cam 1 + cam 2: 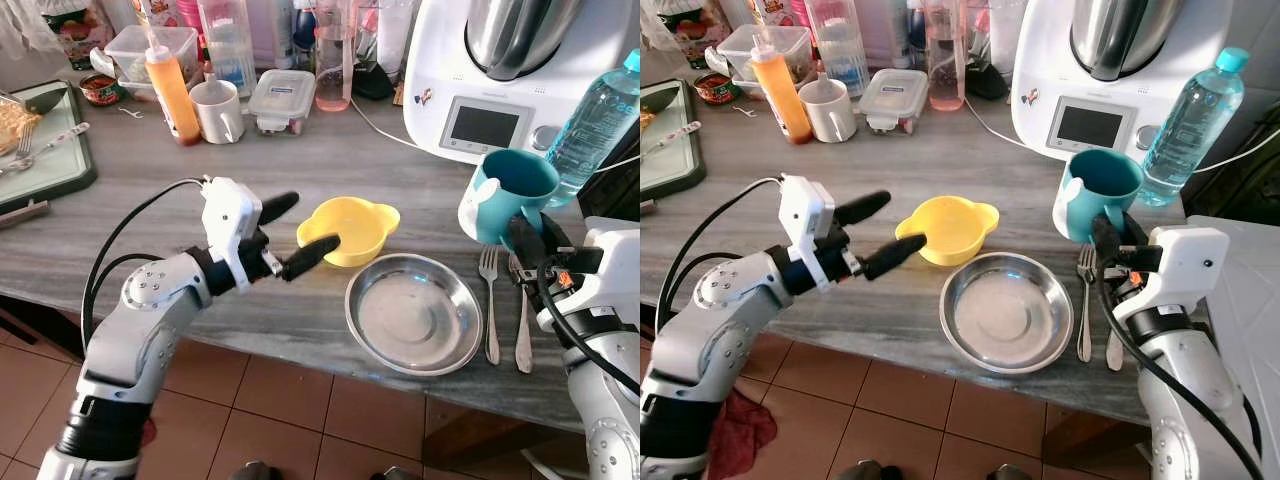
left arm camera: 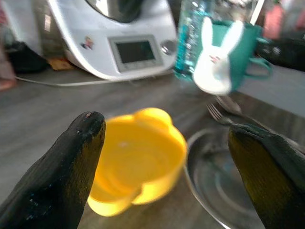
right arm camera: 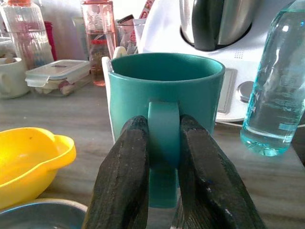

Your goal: Setting the table

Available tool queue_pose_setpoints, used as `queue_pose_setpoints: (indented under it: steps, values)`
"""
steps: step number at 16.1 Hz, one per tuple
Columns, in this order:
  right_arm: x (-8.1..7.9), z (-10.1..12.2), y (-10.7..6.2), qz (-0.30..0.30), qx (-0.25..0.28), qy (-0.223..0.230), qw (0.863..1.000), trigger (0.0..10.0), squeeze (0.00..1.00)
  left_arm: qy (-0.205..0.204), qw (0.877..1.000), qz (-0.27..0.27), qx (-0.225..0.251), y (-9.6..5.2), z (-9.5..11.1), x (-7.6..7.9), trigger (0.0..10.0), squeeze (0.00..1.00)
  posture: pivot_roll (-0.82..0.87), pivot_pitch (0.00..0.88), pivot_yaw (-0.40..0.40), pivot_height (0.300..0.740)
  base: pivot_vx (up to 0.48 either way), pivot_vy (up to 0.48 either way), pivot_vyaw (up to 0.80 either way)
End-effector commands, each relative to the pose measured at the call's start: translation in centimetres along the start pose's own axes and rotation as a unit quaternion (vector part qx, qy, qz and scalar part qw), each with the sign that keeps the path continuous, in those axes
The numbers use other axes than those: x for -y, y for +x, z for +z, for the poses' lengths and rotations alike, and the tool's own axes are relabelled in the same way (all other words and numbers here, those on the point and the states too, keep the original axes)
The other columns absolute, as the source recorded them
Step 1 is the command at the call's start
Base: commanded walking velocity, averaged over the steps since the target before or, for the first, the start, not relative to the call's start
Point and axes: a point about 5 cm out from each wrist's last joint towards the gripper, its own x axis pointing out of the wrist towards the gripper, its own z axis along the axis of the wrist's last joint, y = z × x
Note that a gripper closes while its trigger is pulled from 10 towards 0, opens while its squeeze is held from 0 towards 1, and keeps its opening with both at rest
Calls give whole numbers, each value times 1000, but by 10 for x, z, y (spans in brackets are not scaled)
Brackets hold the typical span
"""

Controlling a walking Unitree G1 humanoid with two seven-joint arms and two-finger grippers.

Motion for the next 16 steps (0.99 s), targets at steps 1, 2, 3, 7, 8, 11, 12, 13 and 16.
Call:
queue_pose_setpoints:
  steps: [1, 2, 3, 7, 8, 11, 12, 13, 16]
  values:
    - [2, 0, -3, 5, -3, 2, 1000, 10000, 0, 6, 1000, -16, -2, -1, 3, 4, 10000, 0, 40, 175, 5, 714, 0, 0, 0]
    - [2, -2, -4, 10, -7, 4, 1000, 10000, 0, 5, 1000, -21, -4, 0, 2, 4, 10000, 0, 40, 175, 5, 714, 0, 0, 0]
    - [2, -3, -5, 11, -8, 6, 1000, 10000, 0, 2, 1000, -24, -5, 0, 2, 5, 10000, 0, 40, 175, 5, 714, 0, 0, 0]
    - [4, -10, -3, 24, -11, 21, 999, 10000, 0, -3, 999, -31, -10, 0, -2, 10, 10000, 0, 35, 172, 13, 714, 0, 0, 0]
    - [5, -10, -2, 28, -10, 22, 999, 10000, 0, -2, 999, -31, -9, 0, -2, 10, 10000, 0, 35, 172, 13, 714, 0, 0, 0]
    - [9, -16, 2, 27, -12, 31, 999, 10000, 0, -1, 1000, -30, -9, 1, -1, 9, 10000, 0, 40, 177, 18, 714, 0, 0, 0]
    - [8, -18, 5, 36, -10, 29, 999, 10000, 0, 0, 1000, -25, -7, 1, 1, 9, 10000, 0, 45, 181, 21, 714, 0, 0, 0]
    - [7, -19, 7, 40, -9, 29, 999, 10000, 0, 0, 1000, -26, -7, 0, 1, 9, 10000, 0, 49, 182, 22, 714, 0, 0, 0]
    - [0, -21, 14, 62, -9, 32, 997, 10000, 0, -1, 1000, -24, -8, -1, 2, 10, 10000, 0, 58, 184, 23, 714, 0, 0, 0]
